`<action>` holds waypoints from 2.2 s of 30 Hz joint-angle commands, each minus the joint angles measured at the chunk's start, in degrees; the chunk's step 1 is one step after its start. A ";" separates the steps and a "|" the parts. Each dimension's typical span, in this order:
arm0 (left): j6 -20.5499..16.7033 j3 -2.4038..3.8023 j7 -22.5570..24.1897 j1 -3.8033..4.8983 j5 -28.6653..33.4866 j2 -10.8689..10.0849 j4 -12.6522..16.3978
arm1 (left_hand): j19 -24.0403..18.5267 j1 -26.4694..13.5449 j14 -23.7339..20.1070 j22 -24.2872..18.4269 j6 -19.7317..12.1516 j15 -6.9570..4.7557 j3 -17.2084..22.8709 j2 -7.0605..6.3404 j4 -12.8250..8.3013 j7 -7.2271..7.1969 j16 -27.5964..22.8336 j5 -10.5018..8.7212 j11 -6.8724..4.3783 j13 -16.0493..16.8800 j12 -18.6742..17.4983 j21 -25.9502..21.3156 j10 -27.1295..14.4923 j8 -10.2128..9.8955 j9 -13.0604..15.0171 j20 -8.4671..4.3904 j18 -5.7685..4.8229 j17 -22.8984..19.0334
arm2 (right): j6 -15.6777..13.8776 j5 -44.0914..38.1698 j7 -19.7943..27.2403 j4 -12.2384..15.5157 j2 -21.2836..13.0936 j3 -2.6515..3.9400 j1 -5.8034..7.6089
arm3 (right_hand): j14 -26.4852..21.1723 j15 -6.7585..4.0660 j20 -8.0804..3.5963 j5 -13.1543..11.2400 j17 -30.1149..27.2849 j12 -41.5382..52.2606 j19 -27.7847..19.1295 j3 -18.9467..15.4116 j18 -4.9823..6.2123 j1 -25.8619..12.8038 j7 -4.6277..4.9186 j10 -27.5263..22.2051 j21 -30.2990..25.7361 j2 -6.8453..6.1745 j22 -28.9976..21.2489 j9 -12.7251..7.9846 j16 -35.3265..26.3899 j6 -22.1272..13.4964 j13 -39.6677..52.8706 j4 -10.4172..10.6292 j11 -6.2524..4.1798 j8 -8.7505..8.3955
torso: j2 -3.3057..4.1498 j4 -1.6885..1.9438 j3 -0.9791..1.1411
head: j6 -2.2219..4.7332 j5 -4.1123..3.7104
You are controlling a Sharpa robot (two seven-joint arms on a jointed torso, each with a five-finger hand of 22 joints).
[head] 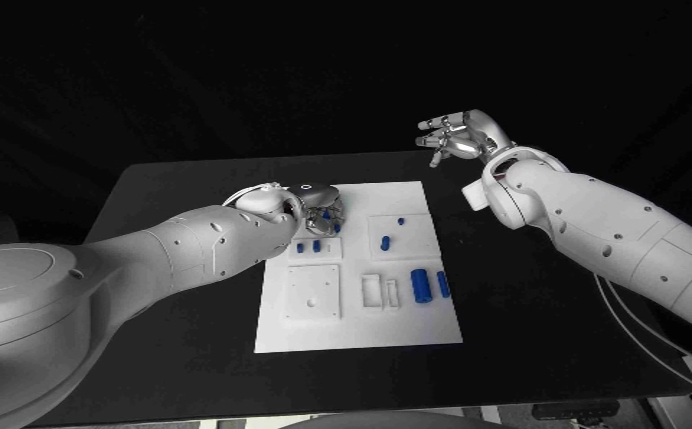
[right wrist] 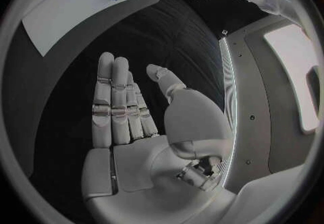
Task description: Assemble the parts on the task board
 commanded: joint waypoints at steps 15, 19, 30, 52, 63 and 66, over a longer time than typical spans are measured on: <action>2.92 -0.01 0.79 -0.16 0.66 0.44 -0.32 | 0.33 -0.22 1.12 1.17 1.94 -0.41 0.10 1.18 0.48 -0.02 1.28 0.01 -0.66 -0.06 -0.29 1.02 3.00 -0.15 0.05 -0.58 0.32 0.42 | 0.11 -0.21 0.17 0.14 0.20 0.04 0.18 | 0.12 0.26 0.14 0.24 -0.05 -0.28 0.24 0.08 0.62 -0.15 0.28 -0.46 0.04 -0.22 -0.03 0.06 0.14 0.09 -0.09 0.12 0.07 -0.10 | -0.03 0.13 -0.05 | -0.09 -0.33; 2.91 -0.01 0.81 -0.16 0.66 0.53 -0.39 | 0.41 0.16 1.50 1.18 3.12 -0.56 -0.17 1.81 0.38 -0.04 1.44 0.06 -0.95 -0.05 -0.29 1.32 4.22 -0.12 0.08 -0.72 0.28 0.44 | 0.13 -0.24 0.15 0.15 0.26 0.04 0.22 | 0.12 0.26 0.14 0.24 -0.05 -0.28 0.24 0.08 0.62 -0.15 0.28 -0.46 0.04 -0.22 -0.03 0.06 0.14 0.09 -0.09 0.12 0.07 -0.10 | -0.01 0.09 -0.04 | -0.02 -0.35; 2.17 -0.01 0.61 -0.17 0.66 0.44 -0.64 | 0.51 0.47 2.25 1.10 4.54 -0.83 -1.40 3.12 0.28 -0.31 1.43 -0.01 -1.42 -0.05 -0.29 1.85 5.58 -0.15 0.08 -0.96 0.17 0.39 | 0.17 -0.31 0.10 0.13 0.25 0.04 0.25 | 0.10 0.25 0.13 0.26 -0.12 -0.28 0.21 0.14 0.61 -0.09 0.25 -0.43 0.06 -0.23 -0.05 0.07 0.15 0.33 -0.09 0.15 0.05 -0.10 | -0.01 0.12 -0.07 | -0.02 -0.38; -1.55 1.47 1.32 -0.06 5.82 -1.79 1.47 | 1.33 0.49 3.50 1.02 6.17 -1.45 -2.78 4.29 0.06 -0.70 1.40 0.27 -1.96 -0.04 -0.28 2.13 6.80 -0.14 0.11 -1.62 -0.21 0.58 | 0.33 -0.32 0.18 -0.34 0.38 0.03 0.25 | 0.10 0.25 0.13 0.26 -0.12 -0.28 0.21 0.14 0.61 -0.09 0.25 -0.43 0.06 -0.23 -0.05 0.07 0.15 0.33 -0.09 0.15 0.05 -0.10 | -0.03 0.25 -0.04 | 0.17 -0.42; -0.44 4.75 0.35 0.89 9.40 -4.37 5.06 | 1.47 0.48 3.71 1.00 6.20 -1.50 -2.85 4.42 -0.03 -0.70 1.30 0.33 -1.98 -0.04 -0.28 2.08 6.81 -0.14 0.11 -1.69 -0.26 0.62 | 0.40 -0.32 0.18 -0.61 0.16 0.03 0.25 | 0.09 0.24 0.12 0.31 -0.17 -0.29 0.18 0.34 0.60 -0.13 0.23 -0.39 0.08 -0.22 0.03 0.08 0.19 0.61 -0.09 0.21 0.04 -0.08 | -0.06 0.27 -0.04 | 0.39 -0.23; 0.42 5.12 -0.09 1.60 9.83 -5.59 6.34 | 1.47 0.48 3.71 1.00 6.20 -1.50 -2.85 4.42 -0.03 -0.70 1.30 0.33 -1.98 -0.04 -0.28 2.08 6.81 -0.14 0.11 -1.69 -0.26 0.62 | 0.42 -0.32 0.17 -0.59 0.05 0.03 0.25 | 0.09 0.24 0.12 0.31 -0.17 -0.29 0.18 0.34 0.60 -0.13 0.23 -0.39 0.08 -0.22 0.03 0.08 0.19 0.61 -0.09 0.21 0.04 -0.08 | -0.08 0.37 -0.03 | 0.22 -0.24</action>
